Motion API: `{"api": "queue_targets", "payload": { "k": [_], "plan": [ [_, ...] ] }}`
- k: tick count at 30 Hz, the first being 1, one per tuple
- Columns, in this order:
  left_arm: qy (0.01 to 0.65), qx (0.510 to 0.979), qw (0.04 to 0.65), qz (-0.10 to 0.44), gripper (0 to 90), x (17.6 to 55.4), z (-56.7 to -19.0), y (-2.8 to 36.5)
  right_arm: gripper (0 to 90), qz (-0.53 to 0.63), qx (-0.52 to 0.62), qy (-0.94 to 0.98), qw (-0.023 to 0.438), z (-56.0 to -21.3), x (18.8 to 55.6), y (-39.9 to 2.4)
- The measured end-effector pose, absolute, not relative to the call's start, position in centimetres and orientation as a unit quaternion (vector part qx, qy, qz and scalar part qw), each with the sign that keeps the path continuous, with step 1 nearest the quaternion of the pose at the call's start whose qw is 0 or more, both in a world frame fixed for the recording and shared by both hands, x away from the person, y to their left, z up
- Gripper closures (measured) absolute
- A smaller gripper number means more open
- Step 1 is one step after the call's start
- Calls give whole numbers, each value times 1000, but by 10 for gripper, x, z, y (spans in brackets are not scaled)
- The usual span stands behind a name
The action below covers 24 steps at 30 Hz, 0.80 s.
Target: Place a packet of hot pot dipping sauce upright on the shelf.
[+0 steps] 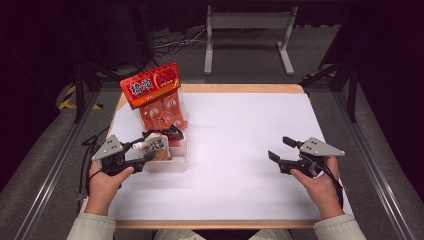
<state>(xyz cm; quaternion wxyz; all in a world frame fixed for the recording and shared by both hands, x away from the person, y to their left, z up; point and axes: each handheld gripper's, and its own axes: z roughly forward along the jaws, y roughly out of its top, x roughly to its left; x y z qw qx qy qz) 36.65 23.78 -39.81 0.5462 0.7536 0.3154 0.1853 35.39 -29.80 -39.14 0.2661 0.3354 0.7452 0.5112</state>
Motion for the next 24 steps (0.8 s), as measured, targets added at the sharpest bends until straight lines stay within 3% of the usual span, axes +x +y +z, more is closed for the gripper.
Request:
{"api": "queue_targets", "payload": {
  "k": [2, 10, 24],
  "plan": [
    [318, 752, 544, 194, 202, 364, -394, 236, 259, 512, 335, 745, 266, -391, 353, -298],
    [324, 745, 542, 217, 72, 350, -366, 239, 250, 517, 335, 740, 268, -389, 351, -300],
    [356, 737, 518, 249, 24, 321, -356, 258, 243, 526, 346, 723, 284, -383, 341, -314]
  ]
}}
